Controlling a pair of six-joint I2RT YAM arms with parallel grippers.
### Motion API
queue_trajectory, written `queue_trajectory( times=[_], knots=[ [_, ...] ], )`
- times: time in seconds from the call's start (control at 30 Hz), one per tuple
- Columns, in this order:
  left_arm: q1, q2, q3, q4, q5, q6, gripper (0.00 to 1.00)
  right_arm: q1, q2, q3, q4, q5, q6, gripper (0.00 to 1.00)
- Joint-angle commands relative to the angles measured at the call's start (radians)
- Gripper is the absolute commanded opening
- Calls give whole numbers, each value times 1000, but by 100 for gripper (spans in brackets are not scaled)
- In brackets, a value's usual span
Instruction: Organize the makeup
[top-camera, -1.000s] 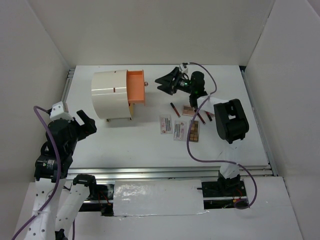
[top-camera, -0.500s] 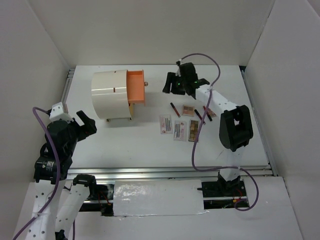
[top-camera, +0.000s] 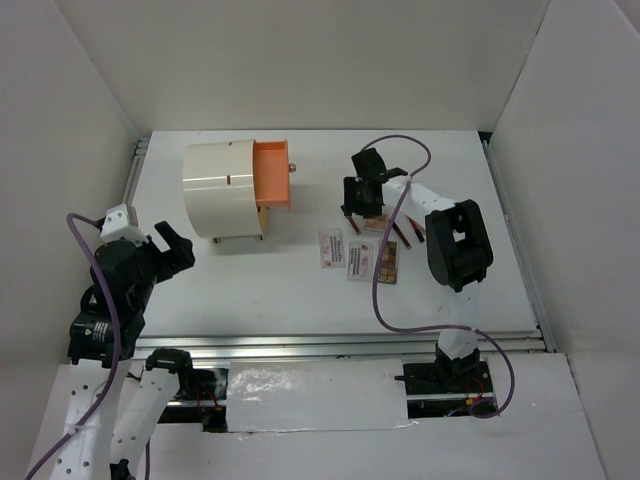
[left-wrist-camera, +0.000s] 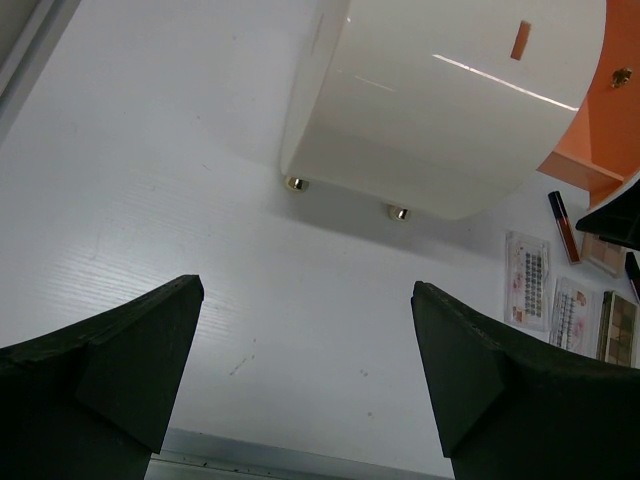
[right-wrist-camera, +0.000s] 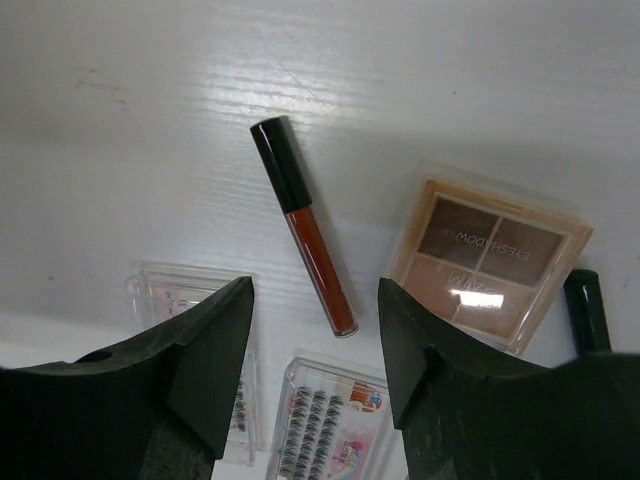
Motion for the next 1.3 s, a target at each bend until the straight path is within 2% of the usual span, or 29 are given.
queue_trajectory(
  times=[0.0,0.57,0.8,0.87,1.1,1.2,1.27],
  knots=[
    [-3,-2,-1,49,12,21,99,7,29,27,-28,18,-22,60],
    [-4,-2,-3,53,19,23,99,42,91,30,-65,73,-19,46],
    [-4,-17,-4,60,35,27,99,52,84,23,-60,82,-18,27],
    [-3,-20,-6,62,36,29,99,52,44,4,-26,78,-9,22],
    [-4,-17,-4,62,39,31,99,56,-151,78,-42,67,27,21],
    [-4,-22,-6,60,38,29,99,70,-255,116,-25,-34,70,21],
    [-4,-26,-6,62,36,29,100,79,-323,119,41,-188,134,22]
  ],
)
